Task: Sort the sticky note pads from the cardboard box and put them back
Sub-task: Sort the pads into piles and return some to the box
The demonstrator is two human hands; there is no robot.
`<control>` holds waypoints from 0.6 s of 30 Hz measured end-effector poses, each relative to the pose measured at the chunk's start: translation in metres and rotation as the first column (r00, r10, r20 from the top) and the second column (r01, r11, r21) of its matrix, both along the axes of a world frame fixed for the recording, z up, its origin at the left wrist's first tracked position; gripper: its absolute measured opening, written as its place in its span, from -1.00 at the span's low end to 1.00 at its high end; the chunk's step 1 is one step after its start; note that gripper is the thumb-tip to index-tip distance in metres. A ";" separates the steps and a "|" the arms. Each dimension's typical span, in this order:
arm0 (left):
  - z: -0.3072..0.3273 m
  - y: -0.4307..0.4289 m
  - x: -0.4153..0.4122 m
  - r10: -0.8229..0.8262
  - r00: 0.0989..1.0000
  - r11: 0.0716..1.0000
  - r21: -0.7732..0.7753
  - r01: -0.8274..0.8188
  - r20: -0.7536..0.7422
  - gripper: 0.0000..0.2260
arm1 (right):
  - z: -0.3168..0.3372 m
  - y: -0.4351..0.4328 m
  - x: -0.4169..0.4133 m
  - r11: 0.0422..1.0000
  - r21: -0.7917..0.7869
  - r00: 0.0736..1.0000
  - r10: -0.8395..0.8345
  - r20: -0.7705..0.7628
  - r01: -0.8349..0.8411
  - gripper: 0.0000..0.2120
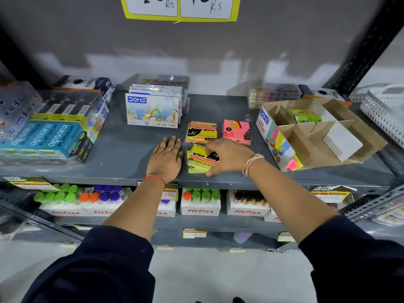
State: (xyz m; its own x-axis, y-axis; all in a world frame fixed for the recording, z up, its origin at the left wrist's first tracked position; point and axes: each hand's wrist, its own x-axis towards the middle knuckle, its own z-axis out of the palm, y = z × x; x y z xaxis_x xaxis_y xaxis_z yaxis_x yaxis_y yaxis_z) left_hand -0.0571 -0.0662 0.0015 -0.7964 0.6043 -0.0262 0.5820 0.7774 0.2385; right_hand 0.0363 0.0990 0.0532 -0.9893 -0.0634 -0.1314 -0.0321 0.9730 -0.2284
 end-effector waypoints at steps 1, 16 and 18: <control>0.000 0.000 0.000 -0.001 1.000 1.000 0.000 0.001 0.001 -0.56 | 0.003 0.003 -0.001 0.999 -0.037 1.000 0.003 0.019 -0.002 -0.51; 0.000 0.000 0.000 0.006 1.000 1.000 0.014 -0.006 0.017 -0.56 | 0.006 0.003 -0.005 0.996 -0.089 0.992 0.004 0.127 0.007 -0.50; 0.001 0.001 0.001 0.008 1.000 1.000 0.023 -0.009 0.024 -0.56 | 0.005 0.000 -0.001 0.998 -0.062 0.997 -0.017 0.072 0.022 -0.53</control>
